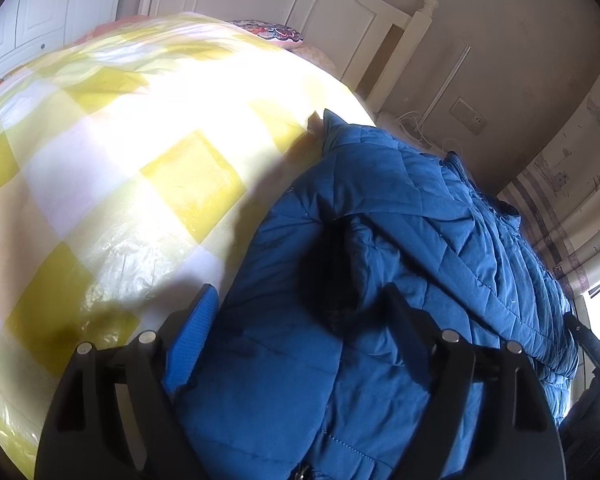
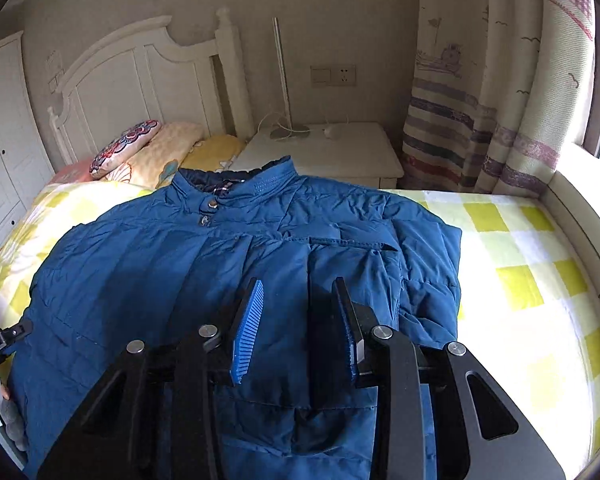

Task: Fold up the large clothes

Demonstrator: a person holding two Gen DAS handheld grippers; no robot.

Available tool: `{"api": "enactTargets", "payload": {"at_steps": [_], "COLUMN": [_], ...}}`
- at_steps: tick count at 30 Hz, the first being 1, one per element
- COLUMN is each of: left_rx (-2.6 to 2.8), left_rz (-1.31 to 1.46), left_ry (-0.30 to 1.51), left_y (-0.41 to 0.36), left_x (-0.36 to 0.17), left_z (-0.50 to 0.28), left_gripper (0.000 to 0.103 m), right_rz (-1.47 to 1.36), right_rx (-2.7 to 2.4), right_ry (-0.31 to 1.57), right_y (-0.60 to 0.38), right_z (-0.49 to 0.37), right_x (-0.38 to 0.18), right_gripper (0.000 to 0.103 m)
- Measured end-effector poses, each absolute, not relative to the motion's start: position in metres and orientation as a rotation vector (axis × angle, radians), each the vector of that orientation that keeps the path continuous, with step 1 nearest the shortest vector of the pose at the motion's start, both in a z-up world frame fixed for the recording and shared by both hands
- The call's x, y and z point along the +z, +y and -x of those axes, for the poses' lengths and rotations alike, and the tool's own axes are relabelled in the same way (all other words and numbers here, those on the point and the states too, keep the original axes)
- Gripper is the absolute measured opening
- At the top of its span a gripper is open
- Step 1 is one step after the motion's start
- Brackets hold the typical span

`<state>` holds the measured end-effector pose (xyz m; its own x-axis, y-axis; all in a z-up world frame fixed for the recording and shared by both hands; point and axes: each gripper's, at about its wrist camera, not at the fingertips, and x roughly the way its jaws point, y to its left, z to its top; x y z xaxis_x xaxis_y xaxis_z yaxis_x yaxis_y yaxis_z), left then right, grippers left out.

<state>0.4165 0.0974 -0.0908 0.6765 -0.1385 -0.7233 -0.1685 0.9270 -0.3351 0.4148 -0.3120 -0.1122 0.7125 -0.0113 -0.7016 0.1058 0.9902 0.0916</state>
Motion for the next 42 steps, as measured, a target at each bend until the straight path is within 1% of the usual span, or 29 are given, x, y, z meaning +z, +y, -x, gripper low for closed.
{"api": "enactTargets", "payload": {"at_steps": [2,4,6,8,10,12,15,18,19,20,27,30,32,34,35,36,37,38,39,42], "left_rx": [0.055,0.077,0.019,-0.035,-0.087,-0.074,-0.077,-0.025,-0.029,-0.049,-0.025,-0.023,-0.016,-0.012,-0.012,-0.013,-0.012,-0.012,-0.012,-0.016], "left_rz": [0.377,0.317,0.274,0.188,0.077,-0.029,-0.14,-0.237,-0.244,-0.232,-0.264,-0.262,-0.272,-0.278,-0.277,-0.275,-0.275,-0.275,-0.274,-0.268], "left_ry": [0.762,0.615,0.503,0.485,0.528,0.6,0.726,0.805,0.826,0.814,0.802,0.801,0.799,0.799,0.799,0.8,0.799,0.799,0.798,0.799], "left_y": [0.099,0.092,0.074,0.042,0.004,-0.03,-0.06,-0.066,-0.063,-0.06,-0.059,-0.061,-0.062,-0.065,-0.064,-0.064,-0.064,-0.064,-0.064,-0.064], "left_x": [-0.079,-0.051,-0.018,0.008,0.018,0.01,-0.022,-0.065,-0.081,-0.091,-0.098,-0.096,-0.096,-0.096,-0.096,-0.096,-0.095,-0.095,-0.095,-0.095], "left_z": [-0.405,-0.386,-0.378,-0.39,-0.416,-0.449,-0.491,-0.514,-0.518,-0.518,-0.516,-0.515,-0.515,-0.514,-0.514,-0.514,-0.513,-0.514,-0.513,-0.513], "left_gripper": [0.08,0.081,0.084,0.096,0.099,0.099,0.099,0.099,0.101,0.101,0.101,0.101,0.101,0.101,0.101,0.101,0.101,0.101,0.101,0.101], "right_rz": [-0.193,-0.2,-0.163,-0.109,-0.077,-0.059,-0.022,0.004,0.004,0.003,0.025,0.021,0.0,-0.024,-0.055,-0.085,-0.113,-0.129,-0.121,-0.021], "right_rx": [-0.04,-0.034,-0.053,-0.079,-0.098,-0.11,-0.133,-0.149,-0.149,-0.146,-0.16,-0.147,-0.12,-0.143,-0.161,-0.179,-0.177,-0.156,-0.142,-0.187], "right_ry": [0.749,0.757,0.768,0.777,0.78,0.781,0.782,0.784,0.784,0.783,0.779,0.789,0.815,0.764,0.71,0.669,0.648,0.657,0.693,0.856], "right_y": [-0.322,-0.323,-0.316,-0.307,-0.3,-0.298,-0.294,-0.291,-0.291,-0.293,-0.289,-0.29,-0.295,-0.302,-0.306,-0.309,-0.311,-0.312,-0.311,-0.306], "right_z": [-0.406,-0.406,-0.408,-0.411,-0.411,-0.411,-0.412,-0.413,-0.414,-0.414,-0.413,-0.414,-0.417,-0.42,-0.422,-0.426,-0.434,-0.446,-0.461,-0.498], "right_x": [-0.118,-0.119,-0.12,-0.119,-0.119,-0.119,-0.12,-0.12,-0.12,-0.12,-0.119,-0.119,-0.111,-0.09,-0.076,-0.064,-0.057,-0.055,-0.06,-0.104], "right_gripper": [0.031,0.031,0.031,0.032,0.032,0.032,0.032,0.032,0.032,0.032,0.033,0.037,0.038,0.039,0.046,0.05,0.061,0.068,0.082,0.083]}}
